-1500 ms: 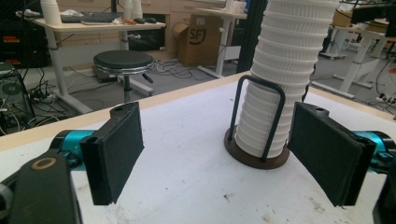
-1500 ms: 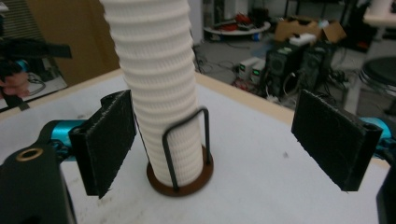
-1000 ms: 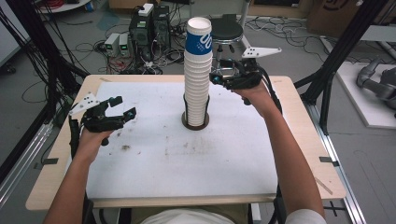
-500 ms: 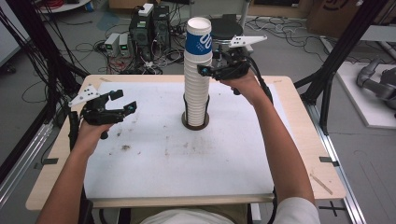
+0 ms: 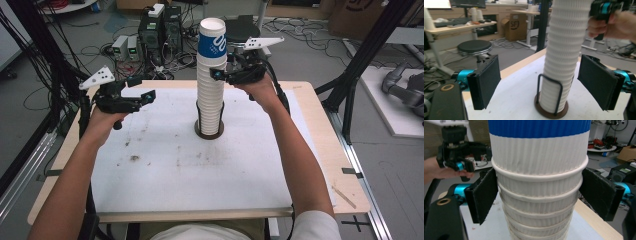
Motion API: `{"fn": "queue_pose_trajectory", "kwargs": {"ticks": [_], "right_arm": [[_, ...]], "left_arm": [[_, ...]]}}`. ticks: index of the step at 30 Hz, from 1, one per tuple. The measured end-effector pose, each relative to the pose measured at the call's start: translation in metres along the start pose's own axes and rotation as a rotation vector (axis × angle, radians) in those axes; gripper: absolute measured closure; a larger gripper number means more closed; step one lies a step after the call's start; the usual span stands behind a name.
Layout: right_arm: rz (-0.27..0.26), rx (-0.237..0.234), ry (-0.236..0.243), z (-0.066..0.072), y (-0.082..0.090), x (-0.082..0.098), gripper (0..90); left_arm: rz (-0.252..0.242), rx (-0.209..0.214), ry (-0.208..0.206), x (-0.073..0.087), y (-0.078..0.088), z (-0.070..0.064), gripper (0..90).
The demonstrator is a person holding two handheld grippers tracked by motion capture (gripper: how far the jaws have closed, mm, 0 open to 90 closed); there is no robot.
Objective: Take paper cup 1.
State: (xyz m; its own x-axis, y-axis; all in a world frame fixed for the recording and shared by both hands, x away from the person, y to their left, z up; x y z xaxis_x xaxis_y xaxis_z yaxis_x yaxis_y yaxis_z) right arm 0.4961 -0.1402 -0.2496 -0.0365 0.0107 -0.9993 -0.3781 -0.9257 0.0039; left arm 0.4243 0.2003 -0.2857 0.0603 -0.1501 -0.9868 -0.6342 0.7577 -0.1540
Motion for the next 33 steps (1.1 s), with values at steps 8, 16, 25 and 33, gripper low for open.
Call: {"fn": "queue_pose_trajectory", "kwargs": {"ticks": [8, 16, 25, 33], "right_arm": [[0.018, -0.001, 0.001, 0.001, 0.002, -0.001, 18.2], [0.015, 0.001, 0.009, 0.002, 0.001, -0.001, 18.1], [0.037, 0.017, 0.025, 0.006, 0.004, -0.004, 17.9], [0.042, 0.023, 0.008, 0.006, 0.004, -0.004, 17.9]], "left_arm": [[-0.031, 0.074, 0.036, -0.021, -0.025, -0.001, 17.9], [-0.019, 0.059, -0.004, -0.043, -0.015, 0.003, 17.9], [0.095, -0.015, -0.168, -0.117, 0.046, 0.024, 17.9], [0.100, -0.015, -0.165, -0.142, 0.049, 0.035, 17.9]]}}
Point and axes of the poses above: each handheld gripper's, and its own axes: y roughly backward along the jaws, x roughly out of its underside, z roughly to its left, the point moved 3 cm from there along -y, roughly forward along the jaws, and after that the axes turned 15 degrees about -z, right-handed, at the moved point
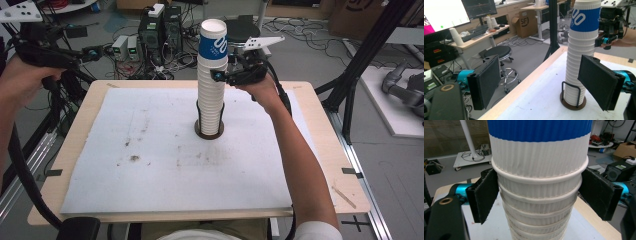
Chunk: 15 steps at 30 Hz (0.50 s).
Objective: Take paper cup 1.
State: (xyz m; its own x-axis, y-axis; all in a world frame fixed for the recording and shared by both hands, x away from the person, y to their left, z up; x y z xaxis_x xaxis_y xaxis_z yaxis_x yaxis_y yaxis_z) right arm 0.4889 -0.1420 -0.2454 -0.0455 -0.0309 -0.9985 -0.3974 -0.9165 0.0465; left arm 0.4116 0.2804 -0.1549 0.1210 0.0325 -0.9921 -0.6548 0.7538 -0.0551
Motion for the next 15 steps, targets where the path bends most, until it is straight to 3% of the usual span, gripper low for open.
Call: {"fn": "queue_pose_trajectory", "kwargs": {"ticks": [7, 10, 13, 15], "right_arm": [[-0.015, -0.002, 0.003, -0.003, -0.002, 0.001, 17.8], [-0.008, -0.004, -0.003, -0.003, -0.001, 0.001, 17.8], [-0.007, -0.004, -0.004, -0.004, 0.000, 0.001, 17.8], [-0.006, -0.005, 0.001, -0.004, 0.000, 0.000, 17.7]], "left_arm": [[-0.044, 0.063, 0.053, 0.000, -0.049, -0.024, 17.9], [-0.111, 0.071, 0.101, 0.000, -0.072, -0.035, 17.9], [-0.140, 0.082, 0.112, -0.001, -0.085, -0.042, 17.9], [-0.150, 0.103, 0.117, 0.000, -0.103, -0.051, 17.9]]}}
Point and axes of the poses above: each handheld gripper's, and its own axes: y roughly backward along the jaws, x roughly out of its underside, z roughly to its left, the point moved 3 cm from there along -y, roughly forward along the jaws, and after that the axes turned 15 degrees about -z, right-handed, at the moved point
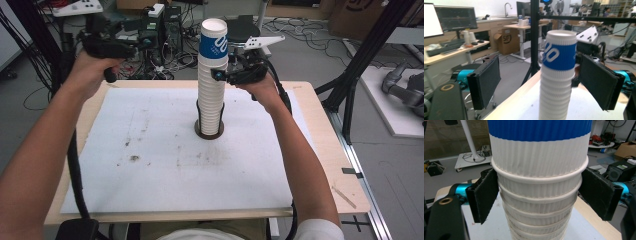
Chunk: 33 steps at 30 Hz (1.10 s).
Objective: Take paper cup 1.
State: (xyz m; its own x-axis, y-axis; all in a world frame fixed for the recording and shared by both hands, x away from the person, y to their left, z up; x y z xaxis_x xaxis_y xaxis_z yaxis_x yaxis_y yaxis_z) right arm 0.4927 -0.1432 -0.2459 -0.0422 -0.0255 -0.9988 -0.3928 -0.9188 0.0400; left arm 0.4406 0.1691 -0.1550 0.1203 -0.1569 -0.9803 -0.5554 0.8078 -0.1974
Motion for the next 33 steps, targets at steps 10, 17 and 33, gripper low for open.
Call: {"fn": "queue_pose_trajectory", "kwargs": {"ticks": [10, 17, 33], "right_arm": [[0.010, 0.000, 0.004, 0.001, -0.001, -0.001, 17.7], [0.016, -0.001, 0.002, 0.001, -0.001, -0.001, 17.7], [0.021, 0.003, 0.004, 0.002, -0.003, -0.002, 17.8]], "left_arm": [[0.022, 0.029, 0.007, 0.027, -0.043, -0.009, 17.8], [0.007, 0.047, 0.005, 0.039, -0.065, -0.016, 17.9], [0.012, 0.117, 0.019, 0.043, -0.107, -0.034, 16.8]]}}
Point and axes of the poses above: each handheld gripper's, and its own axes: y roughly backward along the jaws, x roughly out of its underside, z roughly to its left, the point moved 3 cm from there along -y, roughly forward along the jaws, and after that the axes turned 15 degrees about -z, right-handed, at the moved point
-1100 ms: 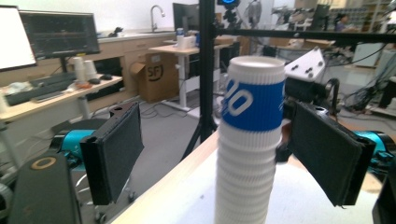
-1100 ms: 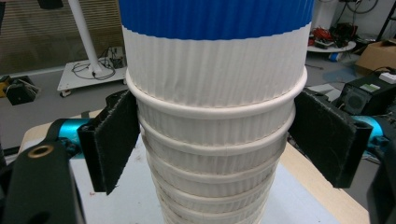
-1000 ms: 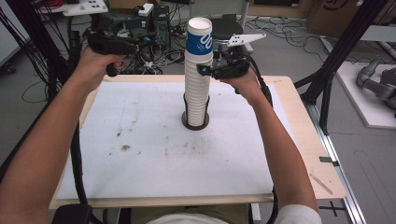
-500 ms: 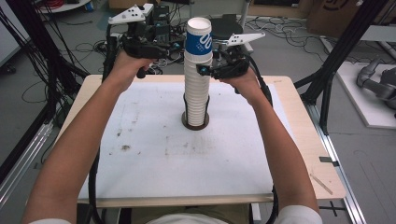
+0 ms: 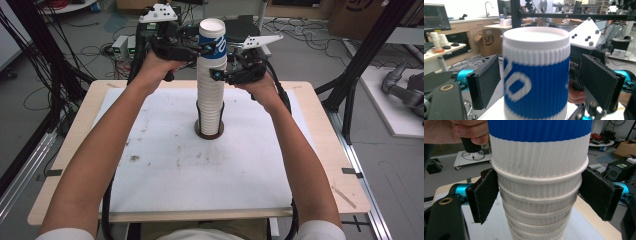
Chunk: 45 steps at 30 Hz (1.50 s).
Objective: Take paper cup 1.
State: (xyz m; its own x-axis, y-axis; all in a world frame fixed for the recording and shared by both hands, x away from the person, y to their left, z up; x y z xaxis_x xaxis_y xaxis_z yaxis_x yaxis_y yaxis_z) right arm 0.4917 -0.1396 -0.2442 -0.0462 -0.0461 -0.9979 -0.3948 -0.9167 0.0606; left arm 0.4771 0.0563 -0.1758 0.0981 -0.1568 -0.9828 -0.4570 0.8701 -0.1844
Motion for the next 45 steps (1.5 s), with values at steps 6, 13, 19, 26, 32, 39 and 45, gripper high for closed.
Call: {"fn": "queue_pose_trajectory", "kwargs": {"ticks": [6, 13, 19, 26, 32, 39, 45], "right_arm": [[0.002, -0.002, 0.004, 0.000, 0.001, -0.001, 18.1], [0.022, -0.005, 0.009, 0.002, 0.001, -0.003, 18.3], [0.024, -0.010, 0.014, 0.003, 0.001, -0.003, 18.5], [0.021, -0.008, 0.004, 0.002, 0.001, -0.003, 18.6], [0.022, 0.019, 0.000, 0.002, 0.001, -0.002, 18.0], [0.032, 0.040, -0.002, 0.003, 0.004, -0.003, 16.4], [0.072, 0.053, -0.004, 0.004, 0.018, -0.002, 16.5]], "left_arm": [[0.027, -0.006, -0.003, -0.001, -0.013, 0.000, 15.2], [0.027, -0.009, -0.013, -0.002, -0.019, 0.001, 26.7], [-0.027, -0.008, -0.006, -0.010, -0.019, 0.000, 27.9], [-0.107, -0.020, -0.010, -0.048, -0.012, 0.000, 28.3], [-0.157, -0.043, 0.008, -0.063, 0.007, 0.004, 28.2], [-0.163, -0.061, -0.007, -0.075, 0.030, 0.008, 28.1], [-0.125, -0.076, -0.037, -0.070, 0.060, 0.005, 28.1]]}}
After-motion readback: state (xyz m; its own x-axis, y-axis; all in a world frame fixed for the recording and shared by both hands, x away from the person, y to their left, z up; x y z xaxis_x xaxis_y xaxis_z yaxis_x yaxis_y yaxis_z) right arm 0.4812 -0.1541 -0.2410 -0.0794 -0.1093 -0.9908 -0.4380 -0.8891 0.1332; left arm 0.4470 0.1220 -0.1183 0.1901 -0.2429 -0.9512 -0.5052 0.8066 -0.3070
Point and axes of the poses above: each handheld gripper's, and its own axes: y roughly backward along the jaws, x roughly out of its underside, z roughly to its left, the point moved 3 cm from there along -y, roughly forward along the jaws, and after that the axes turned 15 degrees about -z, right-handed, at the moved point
